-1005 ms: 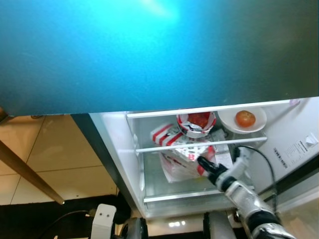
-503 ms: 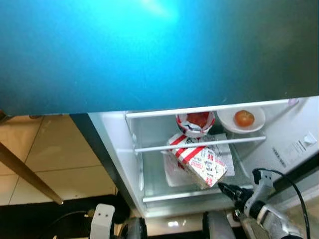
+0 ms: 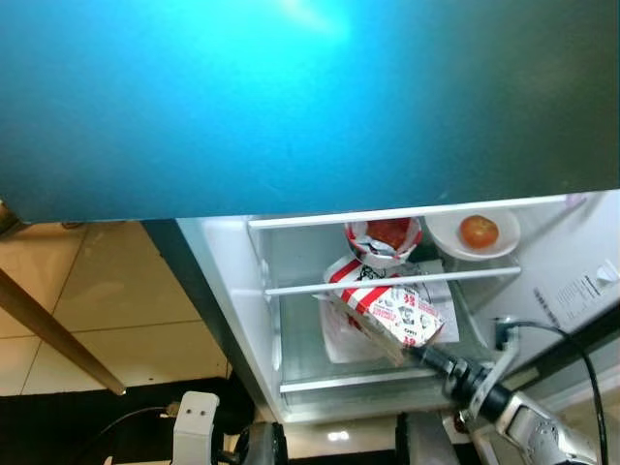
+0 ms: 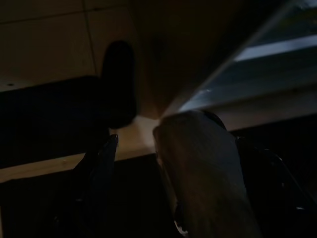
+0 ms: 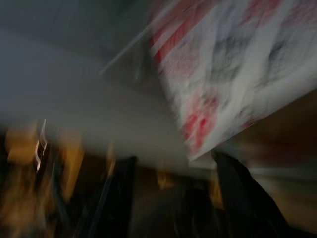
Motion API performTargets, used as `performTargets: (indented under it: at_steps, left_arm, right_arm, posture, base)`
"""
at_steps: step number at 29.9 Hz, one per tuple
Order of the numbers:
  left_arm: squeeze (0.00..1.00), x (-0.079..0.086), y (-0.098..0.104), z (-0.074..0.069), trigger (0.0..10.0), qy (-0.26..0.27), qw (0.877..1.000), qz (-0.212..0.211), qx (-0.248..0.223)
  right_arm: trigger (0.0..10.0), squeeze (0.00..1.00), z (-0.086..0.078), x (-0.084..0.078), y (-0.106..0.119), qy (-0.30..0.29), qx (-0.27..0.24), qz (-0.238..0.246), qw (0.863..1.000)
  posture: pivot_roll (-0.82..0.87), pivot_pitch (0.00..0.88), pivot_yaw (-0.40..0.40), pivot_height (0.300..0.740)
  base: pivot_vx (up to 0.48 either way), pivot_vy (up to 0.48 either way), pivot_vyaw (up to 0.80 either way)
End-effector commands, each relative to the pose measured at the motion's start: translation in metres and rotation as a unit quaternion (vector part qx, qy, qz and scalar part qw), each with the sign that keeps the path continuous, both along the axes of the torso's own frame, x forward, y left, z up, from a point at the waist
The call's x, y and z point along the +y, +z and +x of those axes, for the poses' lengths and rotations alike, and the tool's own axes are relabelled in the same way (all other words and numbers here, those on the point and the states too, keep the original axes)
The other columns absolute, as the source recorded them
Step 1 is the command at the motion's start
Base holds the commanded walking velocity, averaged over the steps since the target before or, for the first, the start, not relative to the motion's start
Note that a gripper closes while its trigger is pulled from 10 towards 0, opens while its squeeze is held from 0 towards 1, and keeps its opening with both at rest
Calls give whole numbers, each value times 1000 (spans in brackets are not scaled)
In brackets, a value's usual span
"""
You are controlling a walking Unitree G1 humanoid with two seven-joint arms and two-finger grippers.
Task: Restocking fridge
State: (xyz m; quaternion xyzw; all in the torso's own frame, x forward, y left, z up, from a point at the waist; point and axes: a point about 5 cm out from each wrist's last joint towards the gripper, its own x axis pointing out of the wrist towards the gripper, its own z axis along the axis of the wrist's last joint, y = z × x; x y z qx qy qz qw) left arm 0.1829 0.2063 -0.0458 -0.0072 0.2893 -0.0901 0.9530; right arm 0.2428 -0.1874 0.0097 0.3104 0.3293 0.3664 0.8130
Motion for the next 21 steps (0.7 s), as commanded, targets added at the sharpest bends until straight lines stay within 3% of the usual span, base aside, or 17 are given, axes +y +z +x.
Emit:
performTargets:
  at_steps: [1, 5, 9, 10, 11, 12, 14, 17, 19, 20, 21]
  left_arm:
    - [0, 0, -8, -14, 10000, -13, 1000, 5, 28]
    - [0, 0, -9, -16, 10000, -15, 999, 6, 31]
    - [0, -1, -8, -16, 10000, -15, 999, 2, 29]
    - [0, -1, -8, -16, 10000, -24, 999, 10, 29]
    - [0, -1, -9, -16, 10000, -36, 999, 22, 31]
    - [0, -1, -9, -16, 10000, -36, 999, 22, 31]
    - [0, -1, -10, -16, 10000, -42, 998, 36, 33]
    - [0, 0, -10, -15, 10000, -43, 998, 42, 32]
    - [0, 0, -10, -15, 10000, -43, 998, 42, 32]
    - [0, 0, -8, -14, 10000, -45, 997, 49, 27]
    - [0, 0, -8, -14, 10000, -45, 997, 49, 27]
  right_arm:
    - [10000, 0, -13, -5, -12, 44, 13, -67, 997]
    - [10000, 0, -8, -20, -10, 6, 14, -89, 996]
    - [10000, 0, -3, -32, 0, -30, 5, -68, 997]
    - [10000, 0, -4, -35, -2, -20, 5, -103, 994]
    - [10000, 0, -5, -39, -9, -10, 2, -173, 985]
    - [10000, 0, -5, -39, -9, -10, 2, -173, 985]
    - [0, 0, 0, -37, -18, -29, -1, -242, 970]
    - [0, 0, 3, -25, -23, -27, -10, -261, 965]
    - [0, 0, 3, -25, -23, -27, -10, -261, 965]
    - [4745, 0, 5, -17, -26, -18, -16, -277, 961]
    - [4745, 0, 5, -17, -26, -18, -16, -277, 961]
  posture:
    - [81, 196, -5, 569]
    - [83, 196, -7, 569]
    - [83, 196, -7, 569]
    - [83, 196, -7, 569]
    - [74, 198, -3, 569]
    - [74, 198, -3, 569]
    - [74, 200, 0, 569]
    - [77, 203, -1, 569]
    - [77, 203, -1, 569]
    - [78, 206, -1, 569]
    - [78, 206, -1, 569]
  base:
    - [0, 0, 0]
    - [0, 0, 0]
    - [0, 0, 0]
    - [0, 0, 0]
    - [0, 0, 0]
    - [0, 0, 0]
    - [0, 0, 0]
    - [0, 0, 0]
    - [0, 0, 0]
    - [0, 0, 0]
    - [0, 0, 0]
